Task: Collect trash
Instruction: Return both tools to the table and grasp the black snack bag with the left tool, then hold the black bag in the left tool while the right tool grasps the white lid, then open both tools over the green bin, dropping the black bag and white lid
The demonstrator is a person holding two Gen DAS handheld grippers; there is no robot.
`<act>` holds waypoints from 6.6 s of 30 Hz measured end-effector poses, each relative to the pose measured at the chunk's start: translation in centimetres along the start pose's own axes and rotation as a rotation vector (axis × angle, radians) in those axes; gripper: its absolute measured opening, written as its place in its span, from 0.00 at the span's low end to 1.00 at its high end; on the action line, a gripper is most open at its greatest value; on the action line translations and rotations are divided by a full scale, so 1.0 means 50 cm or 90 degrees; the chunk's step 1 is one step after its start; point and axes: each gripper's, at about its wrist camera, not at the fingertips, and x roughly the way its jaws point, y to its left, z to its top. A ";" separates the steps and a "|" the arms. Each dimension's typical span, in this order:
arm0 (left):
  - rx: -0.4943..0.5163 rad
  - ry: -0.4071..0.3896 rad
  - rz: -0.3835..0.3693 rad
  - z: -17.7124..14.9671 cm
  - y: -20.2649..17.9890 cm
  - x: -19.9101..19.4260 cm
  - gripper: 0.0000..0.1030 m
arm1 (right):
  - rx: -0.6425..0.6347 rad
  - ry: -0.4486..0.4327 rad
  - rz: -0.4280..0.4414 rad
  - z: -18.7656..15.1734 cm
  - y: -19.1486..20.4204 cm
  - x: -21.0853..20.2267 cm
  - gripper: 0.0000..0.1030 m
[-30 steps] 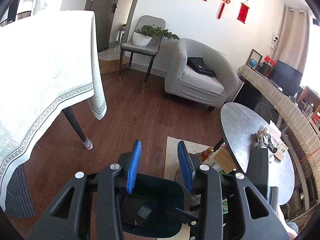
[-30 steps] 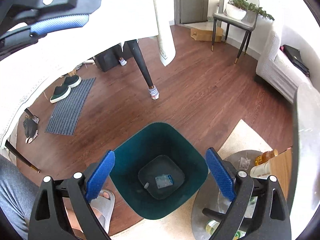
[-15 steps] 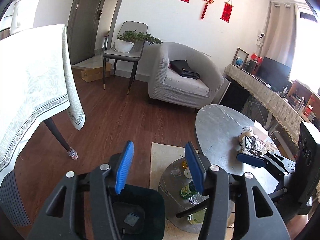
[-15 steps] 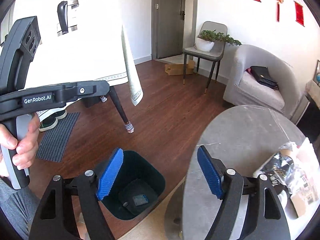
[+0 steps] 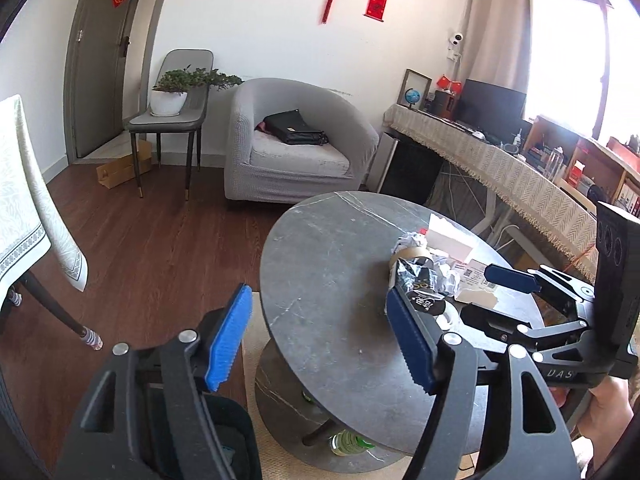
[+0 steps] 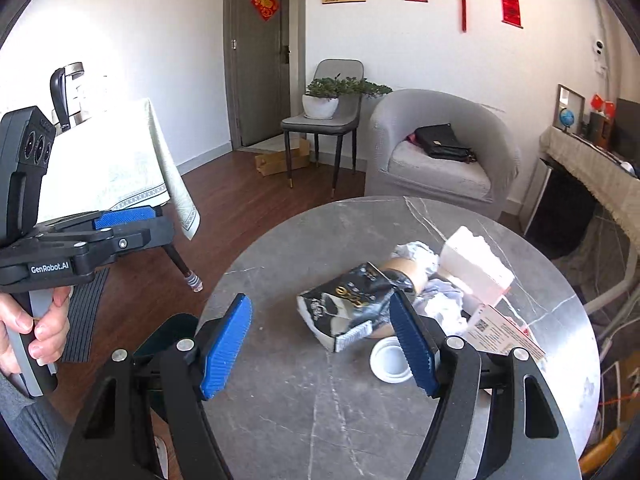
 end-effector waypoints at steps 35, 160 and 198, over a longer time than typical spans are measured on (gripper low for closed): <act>0.070 0.097 -0.051 -0.033 -0.167 0.234 0.73 | 0.100 0.062 -0.008 -0.100 -0.195 -0.020 0.70; -0.104 0.173 0.156 -0.172 0.385 -0.100 0.41 | -0.141 0.270 0.189 -0.064 0.449 0.383 0.38; -0.134 0.002 0.094 -0.029 0.285 -0.155 0.40 | -0.171 0.179 0.212 -0.020 0.404 0.233 0.49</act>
